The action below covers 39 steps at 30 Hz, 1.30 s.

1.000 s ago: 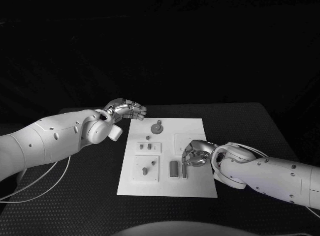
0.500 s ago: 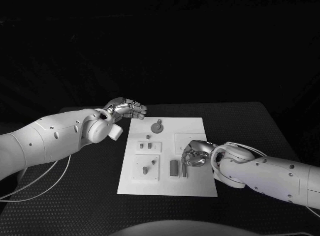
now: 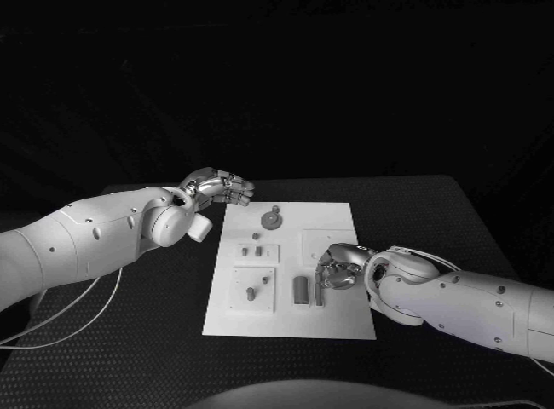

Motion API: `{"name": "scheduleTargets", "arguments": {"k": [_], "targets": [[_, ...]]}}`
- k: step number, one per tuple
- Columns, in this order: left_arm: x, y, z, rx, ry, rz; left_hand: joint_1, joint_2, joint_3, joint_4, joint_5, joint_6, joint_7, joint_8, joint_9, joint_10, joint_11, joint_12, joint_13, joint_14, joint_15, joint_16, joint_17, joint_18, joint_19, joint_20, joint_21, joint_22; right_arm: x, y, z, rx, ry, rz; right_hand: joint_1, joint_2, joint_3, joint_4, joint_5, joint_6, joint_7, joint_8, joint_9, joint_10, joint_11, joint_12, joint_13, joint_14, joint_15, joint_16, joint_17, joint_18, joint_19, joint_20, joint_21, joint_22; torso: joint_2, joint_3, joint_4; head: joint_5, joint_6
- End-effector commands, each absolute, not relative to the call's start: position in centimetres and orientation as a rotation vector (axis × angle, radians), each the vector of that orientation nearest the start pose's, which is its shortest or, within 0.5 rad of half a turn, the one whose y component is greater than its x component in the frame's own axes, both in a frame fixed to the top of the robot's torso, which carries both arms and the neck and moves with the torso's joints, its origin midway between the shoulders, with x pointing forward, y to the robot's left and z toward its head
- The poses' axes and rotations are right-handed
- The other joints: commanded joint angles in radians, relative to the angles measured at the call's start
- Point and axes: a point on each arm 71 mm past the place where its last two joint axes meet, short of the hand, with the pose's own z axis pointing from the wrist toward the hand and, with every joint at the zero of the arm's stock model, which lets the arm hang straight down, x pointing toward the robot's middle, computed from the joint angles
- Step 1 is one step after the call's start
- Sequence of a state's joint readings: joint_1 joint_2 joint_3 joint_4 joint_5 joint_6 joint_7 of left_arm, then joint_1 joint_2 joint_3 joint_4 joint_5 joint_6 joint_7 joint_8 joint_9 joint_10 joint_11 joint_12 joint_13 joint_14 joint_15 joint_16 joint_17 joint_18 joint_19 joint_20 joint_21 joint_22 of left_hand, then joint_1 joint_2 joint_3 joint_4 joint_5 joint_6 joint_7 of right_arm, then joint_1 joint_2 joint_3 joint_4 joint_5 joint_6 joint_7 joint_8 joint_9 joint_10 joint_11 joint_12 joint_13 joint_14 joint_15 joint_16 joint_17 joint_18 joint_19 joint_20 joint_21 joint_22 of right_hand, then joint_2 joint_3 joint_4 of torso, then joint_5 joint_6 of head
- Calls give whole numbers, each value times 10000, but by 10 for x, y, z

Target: Assemble the parts on the task board

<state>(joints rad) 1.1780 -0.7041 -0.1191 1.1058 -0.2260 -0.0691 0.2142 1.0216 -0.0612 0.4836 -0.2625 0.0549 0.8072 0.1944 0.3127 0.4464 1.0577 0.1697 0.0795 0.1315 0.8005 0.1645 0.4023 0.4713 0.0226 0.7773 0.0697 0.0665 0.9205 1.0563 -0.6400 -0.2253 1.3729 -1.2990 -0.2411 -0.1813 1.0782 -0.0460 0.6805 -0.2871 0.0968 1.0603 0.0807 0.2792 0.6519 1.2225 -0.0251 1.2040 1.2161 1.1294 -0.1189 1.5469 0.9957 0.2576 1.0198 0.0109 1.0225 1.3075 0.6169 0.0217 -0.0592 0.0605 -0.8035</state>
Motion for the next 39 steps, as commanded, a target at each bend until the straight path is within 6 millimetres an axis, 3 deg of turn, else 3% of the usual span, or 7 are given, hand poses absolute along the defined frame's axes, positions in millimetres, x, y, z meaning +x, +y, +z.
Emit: {"name": "scheduleTargets", "arguments": {"k": [1,16,22,26,28,35,39], "targets": [[535,254,-249,-9869,17573,-12724,-120,15,20,63,-24,-21,38,41,-17,-32,26,-47,-10,22,71,-47,13,156,-17,16,41,12,434,-145,-335,-1196,21151,6531,14,74,-2,-56,-12,111,29,69,-1,70,3,57,11,26,-13,44,7,42,17,-75,33,170,0,0,-2,13,-12],[535,252,-249,-9860,17595,-12747,-119,14,23,64,-23,-24,39,42,-19,-34,26,-47,-15,22,71,-56,22,157,-18,15,41,13,433,-144,-336,-1468,21259,6332,18,65,-9,-60,-17,142,15,81,-1,131,-12,116,60,68,-24,56,45,42,25,-85,50,175,2,-5,-3,10,-16],[535,253,-249,-9867,17596,-12735,-118,13,24,64,-23,-24,39,42,-20,-34,26,-47,-16,22,71,-58,25,157,-18,15,41,13,435,-146,-335,-1175,20998,6132,-103,-220,-151,-30,-41,219,1,122,11,254,-23,227,157,153,-42,71,105,42,55,-100,80,174,2,-5,-5,1,-10],[535,253,-249,-9872,17598,-12727,-117,13,25,64,-23,-23,39,43,-20,-34,26,-47,-17,22,71,-60,27,157,-19,15,41,14,436,-147,-336,-445,21187,6260,-1682,-380,-575,943,-23,378,-107,148,-27,459,-129,374,287,408,-89,88,262,42,206,-44,84,115,2,-4,-4,2,-15],[535,253,-249,-9869,17601,-12734,-116,14,26,64,-23,-23,38,44,-20,-34,26,-47,-18,22,71,-61,28,157,-19,15,41,14,435,-146,-336,-502,21217,6281,-1863,-452,-506,1000,-11,401,-127,134,-54,467,-154,375,297,437,-130,85,263,42,222,-116,76,110,1,-3,-2,1,-12],[535,253,-249,-9877,17607,-12722,-114,14,27,63,-23,-22,38,45,-20,-34,26,-46,-19,23,70,-64,32,157,-20,15,41,14,436,-145,-336,-806,21103,6114,-1400,-243,-151,127,-15,505,-184,150,-82,680,-212,545,478,548,-211,88,314,42,299,-261,112,130,3,-5,-2,-2,-10],[535,253,-249,-9880,17615,-12721,-114,14,28,63,-23,-22,38,46,-21,-34,26,-46,-20,23,70,-66,34,157,-20,15,41,14,436,-145,-336,-819,21080,6049,-1065,-143,-37,-32,-14,515,-192,164,-74,742,-220,588,528,563,-220,86,315,42,312,-267,109,128,2,-4,-3,-6,-11]]}}
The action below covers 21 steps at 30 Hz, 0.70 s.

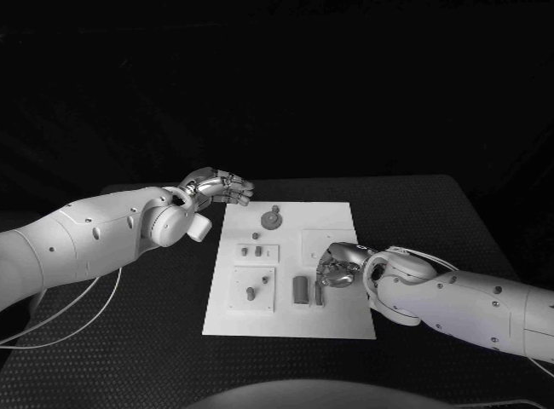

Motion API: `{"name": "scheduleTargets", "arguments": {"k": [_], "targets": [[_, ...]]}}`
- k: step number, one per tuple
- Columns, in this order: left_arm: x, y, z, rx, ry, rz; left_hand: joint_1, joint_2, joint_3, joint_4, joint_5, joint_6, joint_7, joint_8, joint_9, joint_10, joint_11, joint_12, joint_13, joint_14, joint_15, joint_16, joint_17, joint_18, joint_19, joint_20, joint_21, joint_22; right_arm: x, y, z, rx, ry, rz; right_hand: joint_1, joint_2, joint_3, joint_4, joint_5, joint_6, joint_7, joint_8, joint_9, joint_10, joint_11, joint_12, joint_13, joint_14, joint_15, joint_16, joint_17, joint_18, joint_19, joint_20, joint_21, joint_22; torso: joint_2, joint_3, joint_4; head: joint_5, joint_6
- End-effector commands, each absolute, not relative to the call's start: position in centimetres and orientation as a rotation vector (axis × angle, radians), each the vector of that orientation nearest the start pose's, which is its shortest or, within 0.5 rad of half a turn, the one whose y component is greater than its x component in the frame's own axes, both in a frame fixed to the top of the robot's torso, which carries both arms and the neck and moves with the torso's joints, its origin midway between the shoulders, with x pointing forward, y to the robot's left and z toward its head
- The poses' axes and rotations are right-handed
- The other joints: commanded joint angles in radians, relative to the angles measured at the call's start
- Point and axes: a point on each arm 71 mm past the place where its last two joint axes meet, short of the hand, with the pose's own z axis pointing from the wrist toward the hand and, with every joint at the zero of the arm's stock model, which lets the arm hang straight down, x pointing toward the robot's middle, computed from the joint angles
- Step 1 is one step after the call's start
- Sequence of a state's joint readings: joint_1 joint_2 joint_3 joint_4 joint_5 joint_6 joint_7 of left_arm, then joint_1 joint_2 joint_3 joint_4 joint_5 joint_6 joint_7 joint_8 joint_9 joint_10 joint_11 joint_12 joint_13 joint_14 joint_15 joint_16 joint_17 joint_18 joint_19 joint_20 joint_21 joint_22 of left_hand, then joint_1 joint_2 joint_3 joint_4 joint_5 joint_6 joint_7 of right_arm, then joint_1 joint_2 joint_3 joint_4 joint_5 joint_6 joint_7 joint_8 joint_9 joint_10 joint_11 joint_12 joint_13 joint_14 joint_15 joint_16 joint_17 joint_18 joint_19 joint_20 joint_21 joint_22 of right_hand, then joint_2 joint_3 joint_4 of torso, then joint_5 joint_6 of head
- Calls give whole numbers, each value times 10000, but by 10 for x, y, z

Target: Assemble the parts on the task board

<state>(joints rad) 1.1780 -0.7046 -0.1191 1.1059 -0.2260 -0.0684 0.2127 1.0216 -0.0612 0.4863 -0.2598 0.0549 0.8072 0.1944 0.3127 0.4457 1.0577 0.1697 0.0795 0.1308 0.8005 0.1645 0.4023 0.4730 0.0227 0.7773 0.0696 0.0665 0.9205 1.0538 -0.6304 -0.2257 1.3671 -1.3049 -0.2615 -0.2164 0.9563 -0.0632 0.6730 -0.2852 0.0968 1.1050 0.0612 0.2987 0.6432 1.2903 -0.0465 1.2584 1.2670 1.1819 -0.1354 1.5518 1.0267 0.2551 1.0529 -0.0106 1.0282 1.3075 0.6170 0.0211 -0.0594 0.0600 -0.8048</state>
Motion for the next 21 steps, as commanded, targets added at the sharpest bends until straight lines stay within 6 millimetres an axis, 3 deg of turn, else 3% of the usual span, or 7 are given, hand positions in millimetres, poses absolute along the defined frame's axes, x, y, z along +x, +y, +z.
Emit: {"name": "scheduleTargets", "arguments": {"k": [1,8,13,16,19,21], "targets": [[535,253,-249,-9880,17616,-12720,-114,14,1,36,-23,-22,38,46,-14,-34,26,-46,-14,24,70,-66,17,157,-21,16,41,14,436,-145,-336,-878,21085,6035,243,38,58,-59,-16,65,5,-28,16,80,-5,57,34,32,-55,36,-4,67,-22,-53,51,130,1,2,0,-1,2],[535,254,-249,-9886,17601,-12705,-113,16,2,36,-23,-22,38,47,-14,-33,26,-45,-15,25,70,-69,21,157,-21,16,41,14,438,-150,-333,-500,20634,6226,577,24,83,-77,-21,43,21,-18,32,66,12,29,22,-5,-50,31,-48,67,-45,-60,48,139,0,0,-3,1,16],[535,254,-249,-9884,17578,-12696,-112,15,3,36,-23,-22,38,47,-15,-33,26,-45,-16,25,70,-71,23,157,-21,16,41,15,441,-158,-327,782,19991,7509,591,-190,-48,-49,-30,-204,97,-116,17,-413,89,-550,-486,-354,-8,-55,-479,67,-122,-1,-10,125,-1,2,-11,3,59],[536,255,-249,-9891,17525,-12656,-112,14,3,36,-23,-21,38,48,-15,-33,26,-45,-17,26,70,-72,25,156,-21,16,41,15,445,-160,-320,1418,19963,8324,153,-509,-218,113,-16,-677,305,-375,-87,-1141,286,-1268,-1053,-917,160,-252,-1006,67,-366,148,-175,93,-5,-2,-12,7,110],[536,256,-249,-9889,17461,-12627,-111,13,4,35,-23,-22,38,48,-15,-32,26,-45,-17,26,70,-73,27,157,-21,16,41,15,453,-162,-308,1866,19547,8929,-405,-553,-761,4,-35,-1263,552,-661,-195,-1658,533,-1677,-1280,-1392,408,-666,-1213,36,-952,397,-509,60,-10,-2,-18,-1,196],[537,257,-248,-9882,17395,-12596,-110,13,4,34,-23,-23,38,48,-16,-33,26,-45,-18,26,70,-74,27,157,-21,16,42,15,461,-166,-300,2379,19269,9257,-551,-554,-1090,-27,-37,-1361,613,-681,-200,-1953,583,-1859,-1407,-1658,480,-847,-1327,32,-1250,544,-680,46,-19,-15,-16,-39,264]]}}
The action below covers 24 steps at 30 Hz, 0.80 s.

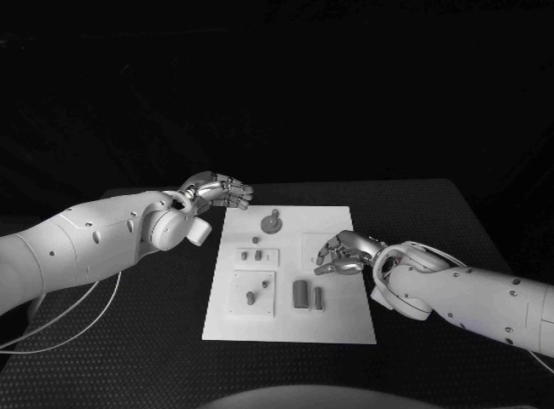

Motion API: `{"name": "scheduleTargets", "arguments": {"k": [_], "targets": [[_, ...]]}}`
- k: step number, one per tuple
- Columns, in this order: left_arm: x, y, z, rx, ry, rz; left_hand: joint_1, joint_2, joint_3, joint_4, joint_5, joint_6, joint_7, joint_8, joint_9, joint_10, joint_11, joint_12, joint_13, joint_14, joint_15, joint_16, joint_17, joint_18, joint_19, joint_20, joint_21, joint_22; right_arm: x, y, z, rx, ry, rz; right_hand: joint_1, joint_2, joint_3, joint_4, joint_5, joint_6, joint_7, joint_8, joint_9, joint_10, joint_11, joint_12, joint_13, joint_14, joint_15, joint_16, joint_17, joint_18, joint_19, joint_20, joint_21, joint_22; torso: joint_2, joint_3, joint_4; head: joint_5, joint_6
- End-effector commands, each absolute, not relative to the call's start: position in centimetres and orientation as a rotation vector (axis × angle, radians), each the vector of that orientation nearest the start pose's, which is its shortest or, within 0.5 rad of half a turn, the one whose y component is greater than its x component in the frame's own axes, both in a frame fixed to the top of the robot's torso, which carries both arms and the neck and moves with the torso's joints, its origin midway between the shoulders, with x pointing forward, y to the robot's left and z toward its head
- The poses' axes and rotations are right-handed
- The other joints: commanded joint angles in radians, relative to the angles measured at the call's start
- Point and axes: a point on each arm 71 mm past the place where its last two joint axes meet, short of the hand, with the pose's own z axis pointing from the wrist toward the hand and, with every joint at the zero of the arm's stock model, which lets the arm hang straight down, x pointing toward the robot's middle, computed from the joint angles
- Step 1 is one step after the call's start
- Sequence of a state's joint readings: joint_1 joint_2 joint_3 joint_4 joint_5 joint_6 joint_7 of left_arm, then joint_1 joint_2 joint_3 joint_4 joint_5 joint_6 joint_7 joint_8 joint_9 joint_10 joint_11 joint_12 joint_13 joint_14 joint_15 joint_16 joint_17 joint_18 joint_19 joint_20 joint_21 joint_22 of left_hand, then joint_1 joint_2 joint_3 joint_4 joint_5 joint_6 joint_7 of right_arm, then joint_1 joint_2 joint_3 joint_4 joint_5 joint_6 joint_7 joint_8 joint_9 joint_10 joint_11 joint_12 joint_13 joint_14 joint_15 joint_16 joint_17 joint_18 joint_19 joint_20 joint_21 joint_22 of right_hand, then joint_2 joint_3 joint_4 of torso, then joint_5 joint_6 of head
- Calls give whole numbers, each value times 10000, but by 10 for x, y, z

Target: Assemble the parts on the task board

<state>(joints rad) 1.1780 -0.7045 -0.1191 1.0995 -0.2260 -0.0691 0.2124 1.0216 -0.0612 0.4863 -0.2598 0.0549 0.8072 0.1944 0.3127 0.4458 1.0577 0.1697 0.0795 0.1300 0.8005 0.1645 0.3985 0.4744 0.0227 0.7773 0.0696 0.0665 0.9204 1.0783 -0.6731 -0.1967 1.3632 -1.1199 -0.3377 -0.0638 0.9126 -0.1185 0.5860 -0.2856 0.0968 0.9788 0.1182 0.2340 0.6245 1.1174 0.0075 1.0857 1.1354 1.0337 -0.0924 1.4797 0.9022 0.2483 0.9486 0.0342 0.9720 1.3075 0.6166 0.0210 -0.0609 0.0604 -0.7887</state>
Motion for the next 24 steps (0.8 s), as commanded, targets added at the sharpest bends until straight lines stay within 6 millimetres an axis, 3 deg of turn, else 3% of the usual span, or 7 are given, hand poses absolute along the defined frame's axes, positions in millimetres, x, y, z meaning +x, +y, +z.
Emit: {"name": "scheduleTargets", "arguments": {"k": [1,5,8,10,12,16,24], "targets": [[538,257,-249,-9877,17367,-12587,-109,14,5,34,-23,-22,37,49,-17,-32,26,-44,-10,26,69,-36,14,157,-20,15,42,16,466,-169,-296,2627,19098,9356,-103,15,-336,-24,-31,-140,61,-39,-16,-352,60,-207,-164,-303,71,-198,-139,107,-345,172,-198,40,-15,-24,-3,-59,150],[541,257,-249,-9850,17246,-12547,-97,35,15,33,-23,0,28,63,-13,-13,19,-33,-9,32,55,-40,25,156,-20,12,42,17,490,-184,-283,3941,18622,9904,-64,83,-500,-11,-23,-218,100,-36,-27,-719,108,-666,-638,-765,166,-654,-501,76,-894,429,-562,-24,-36,-64,-52,-49,354],[544,257,-249,-9838,17139,-12482,-91,56,22,32,-23,30,-10,84,-7,15,7,-18,-7,38,34,-46,37,151,-18,6,44,20,506,-194,-279,5090,18338,10297,88,225,-428,-16,-21,-320,163,-31,-30,-1130,195,-1798,-1777,-1361,439,-1717,-1236,-65,-1790,755,-1418,-370,-70,-114,-102,-9,494],[545,259,-249,-9859,17074,-12423,-91,76,24,32,-23,67,-59,108,-1,44,-4,-4,-5,34,17,-57,47,143,-16,-3,46,23,514,-198,-279,5898,18219,10670,124,350,-343,-28,-28,-438,261,-43,-35,-1308,313,-2790,-2774,-1692,729,-2715,-1846,-152,-2258,972,-2098,-749,-85,-148,-129,7,607],[547,261,-249,-9954,16966,-12397,-82,94,27,25,-24,97,-98,127,4,71,-18,9,-3,30,-1,-68,55,136,-13,-13,49,27,525,-202,-279,6870,17998,11219,223,491,-275,-43,-37,-738,447,-120,-138,-1286,604,-4430,-4552,-1716,1361,-4557,-2922,-237,-2733,1289,-3093,-1374,-97,-180,-167,37,759],[550,265,-249,-10362,16597,-12366,-61,131,29,-5,-24,127,-182,148,2,69,-88,-3,-23,-45,-67,-137,61,105,1,-46,58,42,545,-214,-275,7778,17374,11825,210,734,-123,-17,-17,-1340,697,-372,-390,-1971,1207,-6301,-6242,-2623,2160,-6852,-4008,-567,-4029,1577,-4253,-1892,-150,-230,-252,118,1138],[556,269,-249,-10538,16337,-12333,-70,178,6,-36,-26,37,-256,105,-33,44,-215,-35,-70,-213,-148,-280,56,30,14,-110,61,63,568,-241,-260,8936,15932,11956,196,1001,-341,6,-19,-1775,648,-253,-836,-1443,1390,-8149,-8671,-2568,2494,-9492,-4827,-652,-4502,1862,-5588,-2607,-337,-256,-234,298,1488]]}}
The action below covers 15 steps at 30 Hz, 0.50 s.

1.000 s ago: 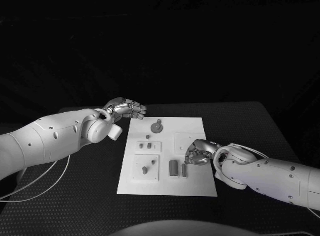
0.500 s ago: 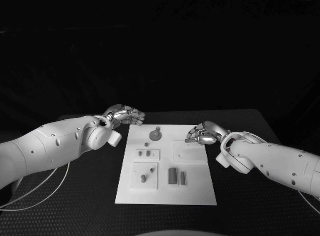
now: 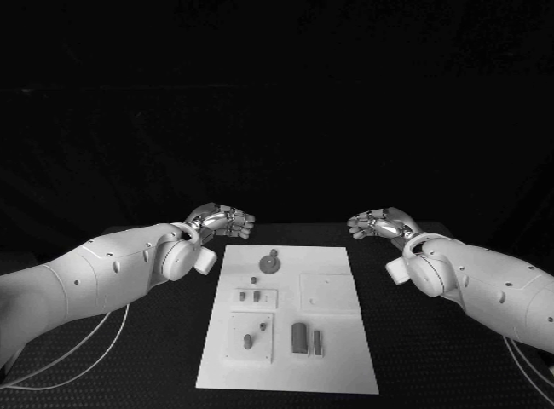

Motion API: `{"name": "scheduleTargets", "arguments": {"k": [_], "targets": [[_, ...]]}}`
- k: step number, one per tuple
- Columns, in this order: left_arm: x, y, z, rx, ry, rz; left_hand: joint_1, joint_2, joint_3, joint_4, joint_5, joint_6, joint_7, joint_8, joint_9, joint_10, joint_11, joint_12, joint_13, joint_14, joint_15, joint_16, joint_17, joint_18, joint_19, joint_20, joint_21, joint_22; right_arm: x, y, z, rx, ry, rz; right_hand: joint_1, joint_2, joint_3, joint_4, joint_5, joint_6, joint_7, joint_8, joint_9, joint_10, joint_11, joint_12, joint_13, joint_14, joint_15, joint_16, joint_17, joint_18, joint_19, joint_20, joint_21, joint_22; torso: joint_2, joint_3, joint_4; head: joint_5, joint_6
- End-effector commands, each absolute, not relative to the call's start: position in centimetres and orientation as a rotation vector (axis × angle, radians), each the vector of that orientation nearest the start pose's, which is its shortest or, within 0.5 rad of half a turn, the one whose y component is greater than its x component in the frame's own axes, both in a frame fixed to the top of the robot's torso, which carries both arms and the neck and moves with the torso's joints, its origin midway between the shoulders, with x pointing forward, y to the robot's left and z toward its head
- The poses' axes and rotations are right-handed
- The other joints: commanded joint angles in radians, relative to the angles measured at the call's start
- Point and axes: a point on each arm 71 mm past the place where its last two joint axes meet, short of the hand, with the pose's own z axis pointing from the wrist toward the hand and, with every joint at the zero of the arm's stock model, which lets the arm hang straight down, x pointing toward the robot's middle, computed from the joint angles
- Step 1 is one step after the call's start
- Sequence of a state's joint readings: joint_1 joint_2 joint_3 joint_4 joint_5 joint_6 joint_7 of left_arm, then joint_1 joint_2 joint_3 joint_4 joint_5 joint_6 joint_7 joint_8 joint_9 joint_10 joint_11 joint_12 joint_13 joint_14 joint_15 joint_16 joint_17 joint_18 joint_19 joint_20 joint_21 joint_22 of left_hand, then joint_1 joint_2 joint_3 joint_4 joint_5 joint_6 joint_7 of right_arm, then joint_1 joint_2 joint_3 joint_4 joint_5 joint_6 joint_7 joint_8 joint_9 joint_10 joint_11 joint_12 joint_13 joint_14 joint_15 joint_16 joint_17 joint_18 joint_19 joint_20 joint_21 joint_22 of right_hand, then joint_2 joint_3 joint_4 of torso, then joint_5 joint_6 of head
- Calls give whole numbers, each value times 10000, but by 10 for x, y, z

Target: Assemble the parts on the task board

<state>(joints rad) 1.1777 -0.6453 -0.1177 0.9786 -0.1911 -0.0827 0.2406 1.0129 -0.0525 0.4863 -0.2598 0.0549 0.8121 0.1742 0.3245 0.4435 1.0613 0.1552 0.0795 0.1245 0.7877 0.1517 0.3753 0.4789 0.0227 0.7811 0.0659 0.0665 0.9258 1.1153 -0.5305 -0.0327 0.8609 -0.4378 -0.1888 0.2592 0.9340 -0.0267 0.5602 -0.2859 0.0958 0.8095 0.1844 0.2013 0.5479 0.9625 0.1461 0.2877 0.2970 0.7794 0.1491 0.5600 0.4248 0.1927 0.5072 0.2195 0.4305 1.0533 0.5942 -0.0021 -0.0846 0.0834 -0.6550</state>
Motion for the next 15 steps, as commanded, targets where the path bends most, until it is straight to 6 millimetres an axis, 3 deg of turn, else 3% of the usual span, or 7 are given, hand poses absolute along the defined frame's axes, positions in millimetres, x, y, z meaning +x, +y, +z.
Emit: {"name": "scheduleTargets", "arguments": {"k": [1,6,7,8,9,10,15], "targets": [[557,270,-249,-10546,16320,-12302,17,92,6,-36,-26,-12,-55,-13,-10,8,-71,-35,-15,-86,-20,-49,11,29,-24,-73,61,9,570,-243,-259,8963,15844,11966,-26,89,-112,17,-8,-99,-8,95,-112,128,23,-256,-431,-81,128,-467,-96,-123,-168,29,-290,-101,-132,-28,9,77,173],[558,270,-250,-10531,16324,-12325,11,99,4,-33,-26,-9,-53,-11,-10,12,-72,-34,-17,-87,-19,-53,12,24,-22,-77,60,9,571,-248,-254,8987,15657,12113,-45,112,-167,26,-7,-178,-25,139,-234,122,50,-513,-822,-145,157,-833,-191,-158,-274,67,-558,-180,-151,-29,4,127,299],[557,273,-252,-10512,16549,-12027,-3038,525,-4863,2598,-549,-8121,-1742,-3245,-4435,-3184,-1552,-795,-1245,-7877,-1517,-3753,-4789,-227,-7811,-659,-665,-9258,572,-251,-257,8954,15847,11298,-9340,267,-5602,2859,-958,-8095,-1844,-2013,-5479,-9625,-1461,-2877,-2970,-7794,-1491,-5600,-4248,-1927,-5072,-2195,-4305,-3275,-118,-19,2,98,226],[557,272,-252,-10518,16530,-12034,-10129,525,-4863,2598,-549,-8121,-1742,-3245,-4435,-3341,-1552,-795,-1245,-7877,-1517,-3753,-4789,-227,-7811,-659,-665,-9258,572,-251,-257,8962,15830,11308,-9340,267,-5602,2859,-958,-8095,-1844,-2013,-5479,-9625,-1461,-2877,-2970,-7794,-1491,-5600,-4248,-1927,-5072,-2195,-4305,-3460,-123,-19,13,85,231],[556,272,-252,-10528,16500,-12044,-10129,525,-4863,2598,-549,-8121,-1742,-3245,-4435,-3574,-1552,-795,-1245,-7877,-1517,-3753,-4789,-227,-7811,-659,-665,-9258,571,-250,-256,8976,15802,11325,-9340,267,-5602,2859,-958,-8095,-1844,-2013,-5479,-9625,-1461,-2877,-2970,-7794,-1491,-5600,-4248,-1927,-5072,-2195,-4305,-10533,-131,-18,32,65,238],[556,271,-252,-10542,16455,-12059,-10129,525,-4863,2598,-549,-8121,-1742,-3245,-4435,-10613,-1552,-795,-1245,-7877,-1517,-3753,-4789,-227,-7811,-659,-665,-9258,571,-249,-256,8996,15761,11349,-9340,267,-5602,2859,-958,-8095,-1844,-2013,-5479,-9625,-1461,-2877,-2970,-7794,-1491,-5600,-4248,-1927,-5072,-2195,-4305,-10533,-144,-16,59,35,248],[550,263,-252,-10670,16062,-12183,-10129,525,-4863,2598,-549,-8121,-1742,-3245,-4435,-10613,-1552,-795,-1245,-7877,-1517,-3753,-4789,-227,-7811,-659,-665,-9258,565,-244,-255,9180,15406,11551,-9340,267,-5602,2859,-958,-8095,-1844,-2013,-5479,-9625,-1461,-2877,-2970,-7794,-1491,-5600,-4248,-1927,-5072,-2195,-4305,-10533,-252,-5,298,-229,340]]}}
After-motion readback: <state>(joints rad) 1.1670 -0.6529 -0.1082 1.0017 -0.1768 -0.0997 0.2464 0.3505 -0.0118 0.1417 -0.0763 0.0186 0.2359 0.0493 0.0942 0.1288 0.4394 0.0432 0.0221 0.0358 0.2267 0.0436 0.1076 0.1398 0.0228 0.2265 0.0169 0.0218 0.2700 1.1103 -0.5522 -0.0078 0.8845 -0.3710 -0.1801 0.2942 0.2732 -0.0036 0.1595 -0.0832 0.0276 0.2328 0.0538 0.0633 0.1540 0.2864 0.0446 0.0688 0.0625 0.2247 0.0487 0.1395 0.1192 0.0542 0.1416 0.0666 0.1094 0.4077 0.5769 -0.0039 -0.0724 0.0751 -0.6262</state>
